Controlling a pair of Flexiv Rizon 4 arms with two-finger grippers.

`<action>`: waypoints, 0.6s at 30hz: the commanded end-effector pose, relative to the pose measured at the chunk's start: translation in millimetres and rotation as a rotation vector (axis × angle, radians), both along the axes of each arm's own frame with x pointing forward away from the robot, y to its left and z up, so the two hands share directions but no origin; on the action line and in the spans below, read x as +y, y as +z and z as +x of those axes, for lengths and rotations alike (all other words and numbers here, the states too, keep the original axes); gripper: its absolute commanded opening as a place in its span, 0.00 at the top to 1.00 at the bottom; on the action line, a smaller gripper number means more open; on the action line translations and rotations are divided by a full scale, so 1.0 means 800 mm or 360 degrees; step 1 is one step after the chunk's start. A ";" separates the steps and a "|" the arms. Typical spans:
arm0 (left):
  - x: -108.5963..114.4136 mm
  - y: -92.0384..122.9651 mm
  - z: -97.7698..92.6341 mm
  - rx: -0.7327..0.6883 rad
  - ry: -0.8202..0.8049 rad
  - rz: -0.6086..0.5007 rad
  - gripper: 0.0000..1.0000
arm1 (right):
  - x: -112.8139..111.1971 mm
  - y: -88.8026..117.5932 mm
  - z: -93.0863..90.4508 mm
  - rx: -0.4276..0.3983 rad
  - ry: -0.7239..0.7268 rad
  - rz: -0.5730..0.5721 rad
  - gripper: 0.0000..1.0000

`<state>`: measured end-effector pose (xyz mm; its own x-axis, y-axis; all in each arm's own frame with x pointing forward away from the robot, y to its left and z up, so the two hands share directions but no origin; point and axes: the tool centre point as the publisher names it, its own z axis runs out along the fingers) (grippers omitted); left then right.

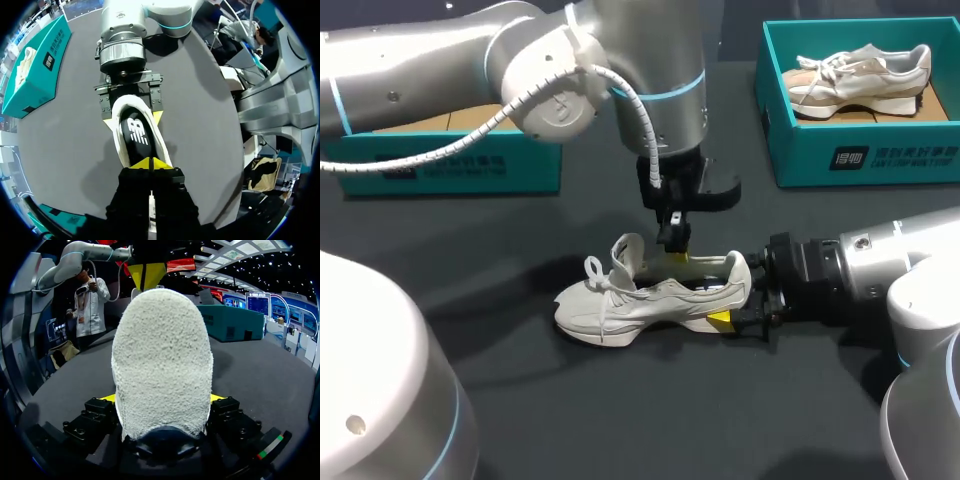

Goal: Take the shoe out of the shoebox, open the shoe tongue, remove and reinsert the insole, then place the shoe into the shoebox

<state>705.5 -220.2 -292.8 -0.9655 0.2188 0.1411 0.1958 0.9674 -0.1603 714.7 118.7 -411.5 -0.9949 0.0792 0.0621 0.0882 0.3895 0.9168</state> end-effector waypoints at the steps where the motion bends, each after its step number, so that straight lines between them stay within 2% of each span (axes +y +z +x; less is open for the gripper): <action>1: -0.006 -0.003 0.002 0.0007 -0.0004 0.0012 1.00 | -0.001 -0.001 0.000 -0.0001 -0.0003 -0.0005 1.00; 5: -0.006 -0.003 0.002 0.0007 -0.0004 0.0012 1.00 | -0.001 -0.001 0.000 -0.0001 -0.0003 -0.0005 1.00; 10: -0.018 -0.035 0.003 0.0045 -0.0033 0.0029 1.00 | -0.001 -0.001 0.000 -0.0001 -0.0003 -0.0005 1.00; 18: -0.017 -0.066 0.003 0.0107 -0.0014 0.0080 1.00 | -0.001 -0.001 0.000 -0.0001 -0.0003 -0.0005 1.00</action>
<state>704.9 -226.4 -336.4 -0.9536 0.2194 0.2059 0.1948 0.9717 -0.1332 714.7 118.7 -411.5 -0.9949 0.0792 0.0621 0.0882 0.3895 0.9168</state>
